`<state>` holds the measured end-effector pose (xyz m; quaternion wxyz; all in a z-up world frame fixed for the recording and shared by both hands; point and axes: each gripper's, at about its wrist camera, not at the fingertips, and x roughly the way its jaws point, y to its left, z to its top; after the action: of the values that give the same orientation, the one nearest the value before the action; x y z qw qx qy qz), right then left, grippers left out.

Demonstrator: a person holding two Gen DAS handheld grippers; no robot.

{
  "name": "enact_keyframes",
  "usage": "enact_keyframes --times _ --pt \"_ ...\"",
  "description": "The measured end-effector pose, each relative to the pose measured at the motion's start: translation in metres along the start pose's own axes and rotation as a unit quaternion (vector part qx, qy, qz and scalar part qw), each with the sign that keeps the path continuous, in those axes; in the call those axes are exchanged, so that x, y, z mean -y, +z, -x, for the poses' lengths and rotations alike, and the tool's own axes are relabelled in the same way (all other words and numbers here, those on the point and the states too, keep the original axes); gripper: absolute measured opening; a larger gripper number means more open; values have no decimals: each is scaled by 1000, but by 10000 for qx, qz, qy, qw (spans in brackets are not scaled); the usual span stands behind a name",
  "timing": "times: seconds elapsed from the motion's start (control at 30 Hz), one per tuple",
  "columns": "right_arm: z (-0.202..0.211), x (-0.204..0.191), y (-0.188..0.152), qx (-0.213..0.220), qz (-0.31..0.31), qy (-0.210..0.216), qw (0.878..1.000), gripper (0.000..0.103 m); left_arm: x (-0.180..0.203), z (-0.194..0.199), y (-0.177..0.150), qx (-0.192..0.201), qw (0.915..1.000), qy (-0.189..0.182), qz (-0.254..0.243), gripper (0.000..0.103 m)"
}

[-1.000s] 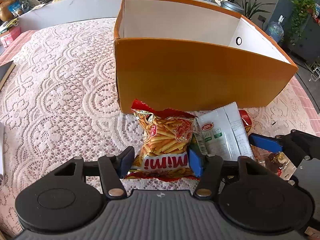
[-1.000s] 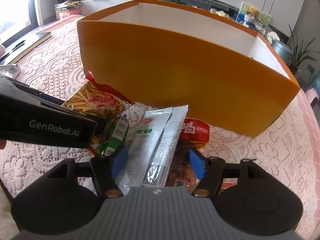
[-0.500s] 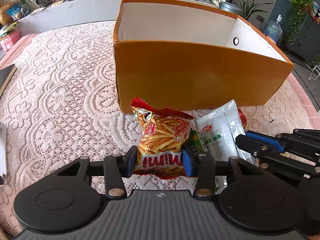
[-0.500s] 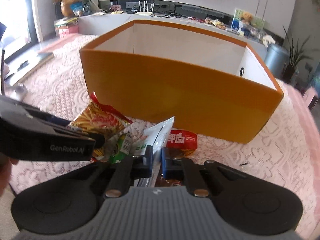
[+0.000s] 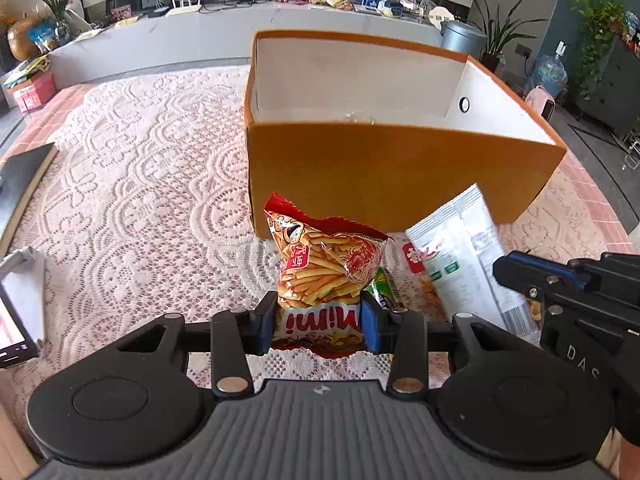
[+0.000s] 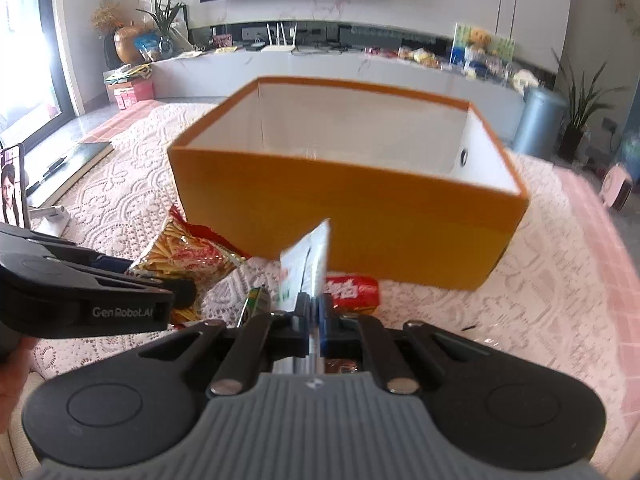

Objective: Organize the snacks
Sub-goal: 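Carry both snacks over the orange box and lower them inside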

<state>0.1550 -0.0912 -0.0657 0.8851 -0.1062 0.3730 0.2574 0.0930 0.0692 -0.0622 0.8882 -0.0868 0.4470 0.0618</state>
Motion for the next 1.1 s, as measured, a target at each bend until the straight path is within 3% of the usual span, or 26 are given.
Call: enact_keyframes --times 0.5,0.8,1.1 --pt "67 11 14 754 -3 -61 9971 0 23 60 9 667 9973 -259 -161 46" --pt "93 28 42 1108 74 -152 9937 0 42 80 40 1112 9922 -416 -390 46" --pt "93 48 83 1347 174 -407 9899 0 54 76 74 1334 9887 -584 -362 46"
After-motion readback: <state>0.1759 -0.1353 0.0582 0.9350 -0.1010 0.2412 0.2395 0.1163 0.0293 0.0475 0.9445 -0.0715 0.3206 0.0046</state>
